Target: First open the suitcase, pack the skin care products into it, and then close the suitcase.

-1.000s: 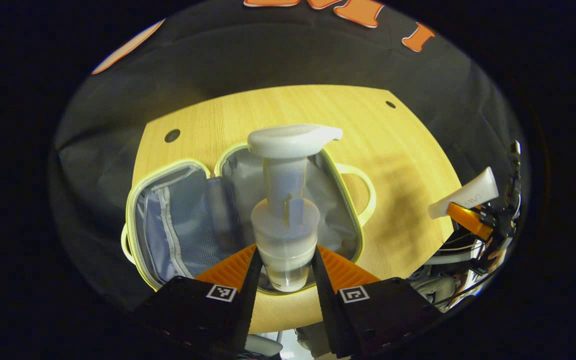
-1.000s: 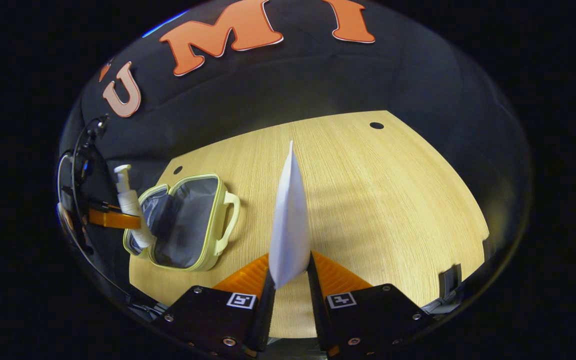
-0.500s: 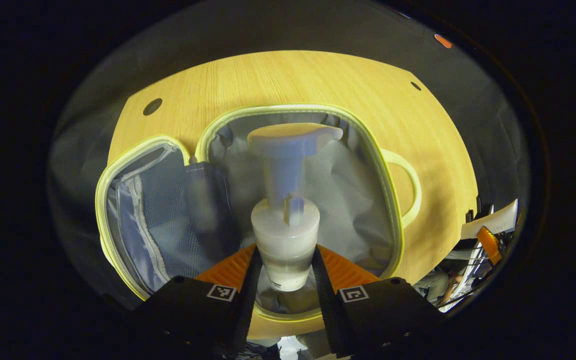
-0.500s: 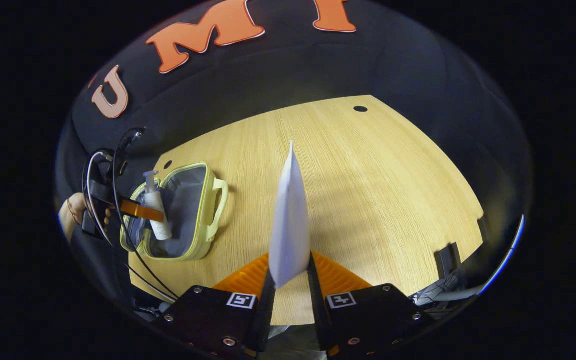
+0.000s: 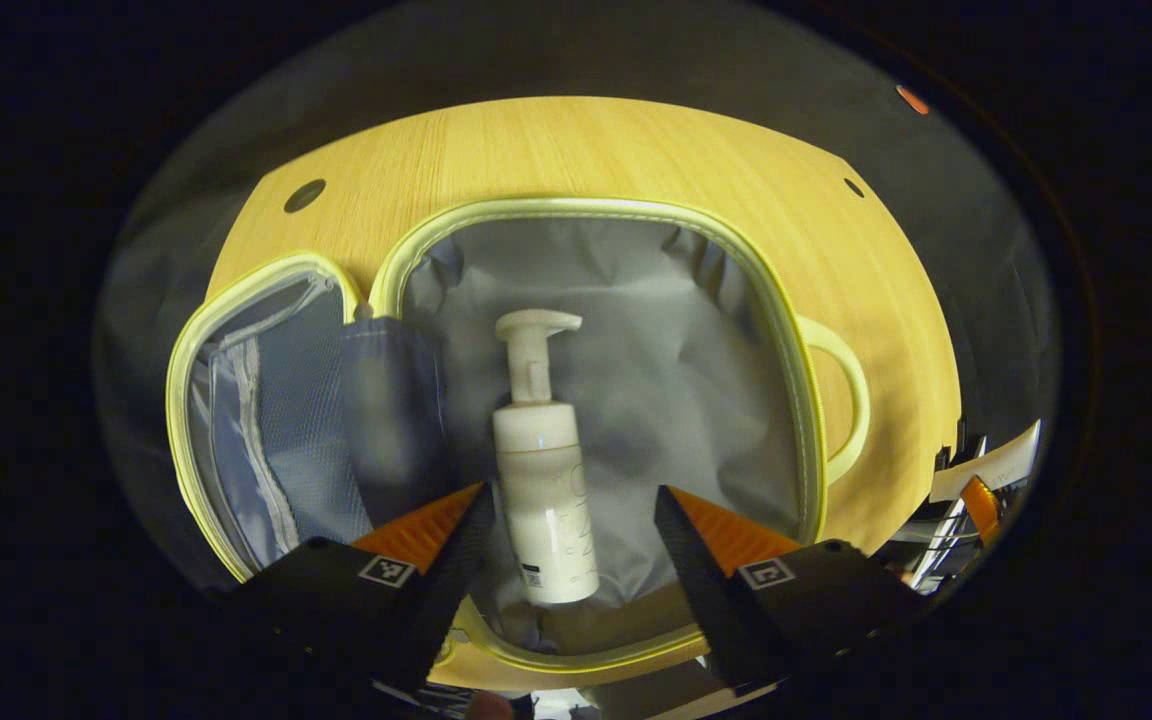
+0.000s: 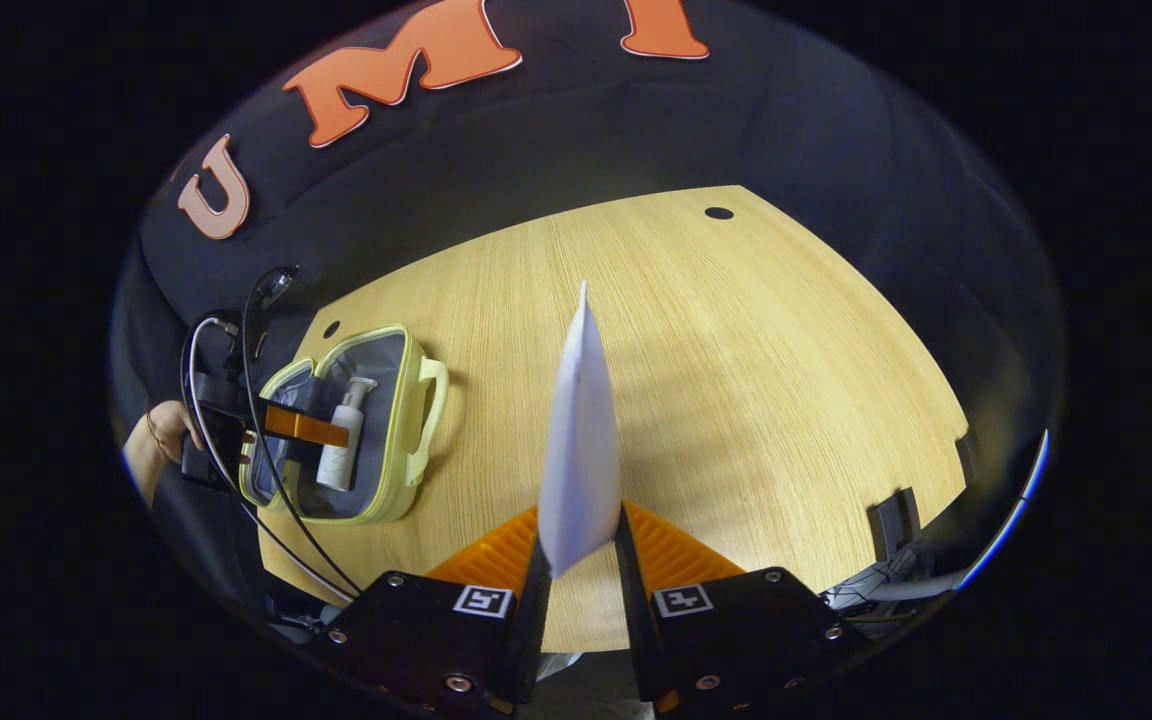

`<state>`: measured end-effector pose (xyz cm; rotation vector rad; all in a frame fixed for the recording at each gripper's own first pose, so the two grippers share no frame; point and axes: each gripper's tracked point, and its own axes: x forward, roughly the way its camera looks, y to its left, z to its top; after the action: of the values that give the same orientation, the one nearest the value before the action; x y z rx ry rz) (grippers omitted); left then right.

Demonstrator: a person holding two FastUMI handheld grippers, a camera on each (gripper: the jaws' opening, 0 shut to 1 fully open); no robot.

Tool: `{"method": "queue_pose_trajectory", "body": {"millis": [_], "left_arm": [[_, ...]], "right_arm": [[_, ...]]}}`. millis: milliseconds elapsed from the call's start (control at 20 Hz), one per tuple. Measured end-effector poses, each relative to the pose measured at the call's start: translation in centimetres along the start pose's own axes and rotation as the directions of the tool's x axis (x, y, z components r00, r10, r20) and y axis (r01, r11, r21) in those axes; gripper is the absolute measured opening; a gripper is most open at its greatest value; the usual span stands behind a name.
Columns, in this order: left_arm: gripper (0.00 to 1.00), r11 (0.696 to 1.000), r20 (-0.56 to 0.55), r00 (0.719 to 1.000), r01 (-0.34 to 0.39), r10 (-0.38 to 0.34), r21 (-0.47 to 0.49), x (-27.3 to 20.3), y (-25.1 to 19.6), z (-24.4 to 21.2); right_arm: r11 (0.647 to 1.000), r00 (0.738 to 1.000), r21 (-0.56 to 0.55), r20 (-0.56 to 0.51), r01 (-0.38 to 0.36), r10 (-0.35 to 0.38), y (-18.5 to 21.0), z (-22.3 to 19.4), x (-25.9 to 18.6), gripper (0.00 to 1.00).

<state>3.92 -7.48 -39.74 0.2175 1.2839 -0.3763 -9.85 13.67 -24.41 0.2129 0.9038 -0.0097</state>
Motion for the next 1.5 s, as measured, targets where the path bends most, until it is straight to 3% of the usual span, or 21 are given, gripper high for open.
{"method": "queue_pose_trajectory", "body": {"millis": [200,550,800,1000,1300,1500], "left_arm": [[1.0,0.998,0.052,0.998,-0.04,0.037,0.041,-1.8,0.3,0.7],[1.0,0.999,0.172,0.985,-0.012,0.007,0.029,-7.0,2.1,-1.5],[1.0,1.0,0.269,0.963,-0.02,0.022,-0.009,-12.1,6.0,-3.8],[1.0,0.995,0.348,0.932,-0.1,0.102,-0.022,-16.4,11.2,-5.8],[1.0,0.983,0.346,0.925,-0.115,0.158,-0.142,-18.3,17.3,-10.7],[1.0,0.97,0.319,0.928,-0.131,0.193,-0.206,-18.6,20.3,-13.4]], "right_arm": [[0.999,1.0,-0.032,0.009,-0.017,0.017,1.4,0.7,-0.2,0.38],[0.989,0.996,-0.115,0.007,-0.088,0.089,7.2,3.5,-1.3,0.37],[0.959,0.974,-0.182,-0.101,-0.216,0.201,15.0,4.1,-1.2,0.37],[0.934,0.933,-0.173,-0.242,-0.313,0.268,21.0,2.7,0.6,0.37],[0.926,0.873,-0.174,-0.428,-0.335,0.235,26.2,-0.7,5.7,0.37],[0.949,0.864,-0.175,-0.481,-0.264,0.152,25.9,-1.6,9.8,0.37]]}}
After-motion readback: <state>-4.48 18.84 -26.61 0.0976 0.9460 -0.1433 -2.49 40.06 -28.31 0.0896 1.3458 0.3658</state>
